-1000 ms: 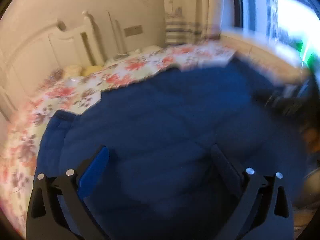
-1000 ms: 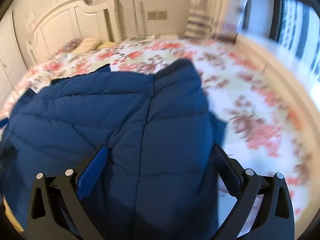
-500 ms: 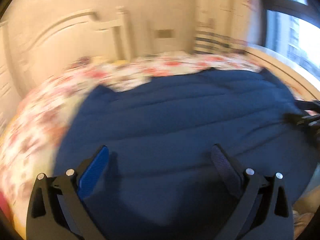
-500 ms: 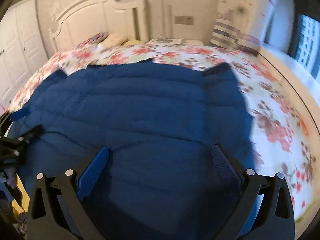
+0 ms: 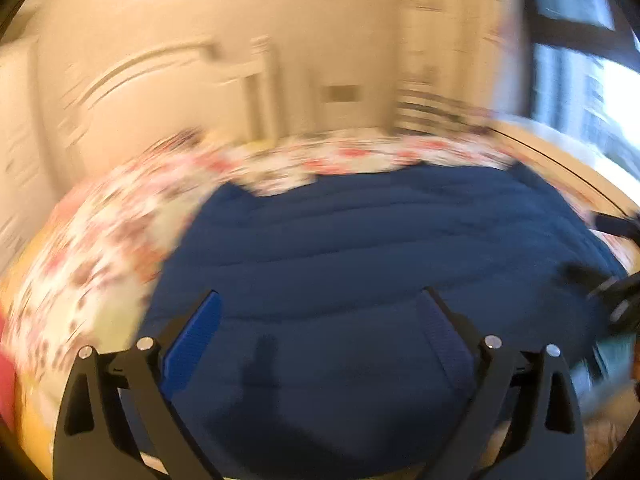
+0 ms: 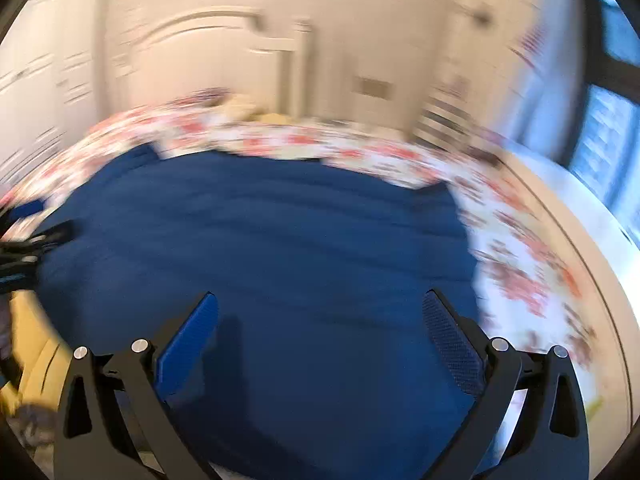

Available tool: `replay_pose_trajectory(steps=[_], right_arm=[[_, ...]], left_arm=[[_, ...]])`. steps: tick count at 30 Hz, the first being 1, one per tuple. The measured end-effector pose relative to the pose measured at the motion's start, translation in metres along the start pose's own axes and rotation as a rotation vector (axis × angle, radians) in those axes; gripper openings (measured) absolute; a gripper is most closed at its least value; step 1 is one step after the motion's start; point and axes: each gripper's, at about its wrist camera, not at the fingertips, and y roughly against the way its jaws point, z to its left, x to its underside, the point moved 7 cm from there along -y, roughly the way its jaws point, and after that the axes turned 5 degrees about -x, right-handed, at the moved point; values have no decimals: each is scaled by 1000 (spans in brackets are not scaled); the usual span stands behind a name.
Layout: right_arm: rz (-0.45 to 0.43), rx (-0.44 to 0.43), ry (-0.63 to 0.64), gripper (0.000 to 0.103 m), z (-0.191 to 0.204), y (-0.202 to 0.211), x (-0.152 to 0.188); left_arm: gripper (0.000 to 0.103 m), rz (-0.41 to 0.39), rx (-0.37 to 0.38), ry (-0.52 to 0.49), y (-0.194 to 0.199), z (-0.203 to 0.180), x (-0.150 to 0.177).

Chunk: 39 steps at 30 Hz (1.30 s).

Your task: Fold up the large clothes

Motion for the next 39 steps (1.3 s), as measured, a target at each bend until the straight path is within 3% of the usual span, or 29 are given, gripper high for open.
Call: replay_pose_trajectory(steps=[3,5,7,13,18,20,26,30,33,36,39], right_arm=[[22,32,63,98,12,-19,11],[25,-32,23,99,4,-23,14],[31,-25,12,98,-5,-18,10],[-25,82,-134,98,-61,14,25],[-28,-12,-281,98,-89,10,57],[-18,22,-253,98,-85,9,54],[6,15,-284,98,-88,13,49],[-42,62,-295,98,-99,25,28],[-23,60,-311,98,-104,14,-2],[-27,51,-232,98,-84,-3,-36],[37,41,-177,98,-63,-39,-47]], left_arm=[[101,69,-27,-82,-24,-22,22],[101,55,15,-49,-27,-19,29],[101,75,32,-37,-25,-11,29],[101,96,-78,61,-4,48,45],[101,96,-75,107,-5,72,68],[101,100,-94,95,-6,72,66],[101,101,-98,89,-14,70,63],[101,102,-102,93,-14,71,63],[98,136,-131,107,-6,70,46],[99,-1,-116,43,18,50,-1],[101,-23,-68,12,10,34,-26]])
